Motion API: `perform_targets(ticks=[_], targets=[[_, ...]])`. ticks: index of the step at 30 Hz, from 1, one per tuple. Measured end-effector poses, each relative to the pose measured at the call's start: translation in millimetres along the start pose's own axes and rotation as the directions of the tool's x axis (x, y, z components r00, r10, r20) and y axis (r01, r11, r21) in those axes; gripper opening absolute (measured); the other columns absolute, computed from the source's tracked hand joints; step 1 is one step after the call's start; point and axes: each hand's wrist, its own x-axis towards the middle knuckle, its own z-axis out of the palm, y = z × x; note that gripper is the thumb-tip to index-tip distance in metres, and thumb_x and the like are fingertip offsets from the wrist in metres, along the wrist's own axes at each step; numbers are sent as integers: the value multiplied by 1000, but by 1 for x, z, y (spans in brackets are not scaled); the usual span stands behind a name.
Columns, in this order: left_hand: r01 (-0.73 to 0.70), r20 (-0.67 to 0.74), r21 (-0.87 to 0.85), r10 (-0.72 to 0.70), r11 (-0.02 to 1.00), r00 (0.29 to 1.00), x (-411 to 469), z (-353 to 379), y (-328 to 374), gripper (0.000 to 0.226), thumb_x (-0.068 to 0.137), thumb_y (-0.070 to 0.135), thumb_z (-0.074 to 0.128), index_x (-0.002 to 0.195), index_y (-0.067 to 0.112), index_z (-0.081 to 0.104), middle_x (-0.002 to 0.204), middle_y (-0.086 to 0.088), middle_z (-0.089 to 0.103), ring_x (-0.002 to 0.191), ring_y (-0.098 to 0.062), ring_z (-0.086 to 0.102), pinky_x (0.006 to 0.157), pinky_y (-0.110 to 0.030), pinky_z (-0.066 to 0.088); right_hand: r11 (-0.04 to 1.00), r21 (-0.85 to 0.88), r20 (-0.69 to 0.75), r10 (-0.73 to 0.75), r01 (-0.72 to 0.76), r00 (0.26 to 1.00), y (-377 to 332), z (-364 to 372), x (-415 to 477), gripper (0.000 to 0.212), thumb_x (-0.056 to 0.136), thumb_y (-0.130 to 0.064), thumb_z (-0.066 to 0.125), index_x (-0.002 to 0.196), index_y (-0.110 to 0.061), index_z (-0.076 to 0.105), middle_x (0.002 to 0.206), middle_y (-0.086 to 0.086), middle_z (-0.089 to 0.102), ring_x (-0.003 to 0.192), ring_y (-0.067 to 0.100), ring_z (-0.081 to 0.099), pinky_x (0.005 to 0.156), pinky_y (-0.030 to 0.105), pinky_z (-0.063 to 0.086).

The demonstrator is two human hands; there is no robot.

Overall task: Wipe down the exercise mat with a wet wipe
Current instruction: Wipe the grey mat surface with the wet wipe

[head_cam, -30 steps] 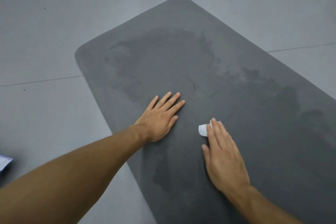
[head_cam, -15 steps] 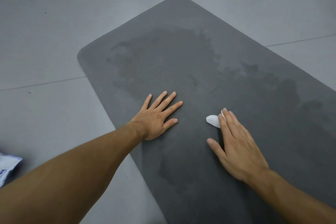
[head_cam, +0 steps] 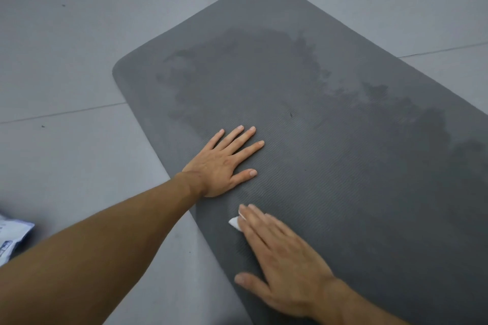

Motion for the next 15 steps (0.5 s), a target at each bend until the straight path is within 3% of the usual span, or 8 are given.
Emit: perform_targets(ticks=[2,4,7,9,11,15], targets=[[-3,3,-4,3,1000,1000,-1,0,-2,67,101,74,9,160,46,-8,170,14,-17,155,-8,-19,128,-43,-6,1000,-1,-44,31,-31,999,6,-4,-1,90,101,-73,24,164,-11,9,173,0,-1,158,12,-7,124,34,7],[0,5,-9,0,1000,1000,0,0,-3,68,101,75,10,160,47,-7,170,14,-17,155,-8,-19,128,-43,-7,985,33,-137,170,-167,976,28,-13,-1,90,100,-74,22,164,-14,4,172,-2,-5,158,12,-8,127,34,7],[-6,10,-26,6,1000,1000,0,-1,-3,68,101,75,11,160,47,-7,170,13,-17,155,-8,-20,127,-43,-8,900,78,-226,435,-429,871,69,-29,3,93,96,-76,9,165,-15,1,172,-2,-8,157,10,-11,129,34,5],[-9,12,-23,9,1000,1000,0,-1,-3,69,101,75,11,161,46,-6,171,13,-16,155,-8,-19,127,-44,-8,851,78,-214,522,-519,825,81,-30,9,96,94,-78,4,164,-13,0,172,-1,-9,157,11,-12,129,37,7],[-9,15,-25,9,1000,1000,0,-2,-3,68,101,75,12,161,46,-6,171,12,-15,156,-9,-19,127,-44,-8,847,72,-191,530,-526,826,76,-26,16,100,92,-81,2,164,-11,-2,172,2,-10,157,12,-15,129,38,5],[-2,4,-18,2,1000,1000,-1,-2,-1,68,102,73,13,161,46,-5,171,13,-15,156,-9,-18,128,-44,-7,924,38,-124,383,-381,915,42,-15,16,100,94,-82,11,164,-13,-6,172,1,-14,156,13,-18,129,36,4]])
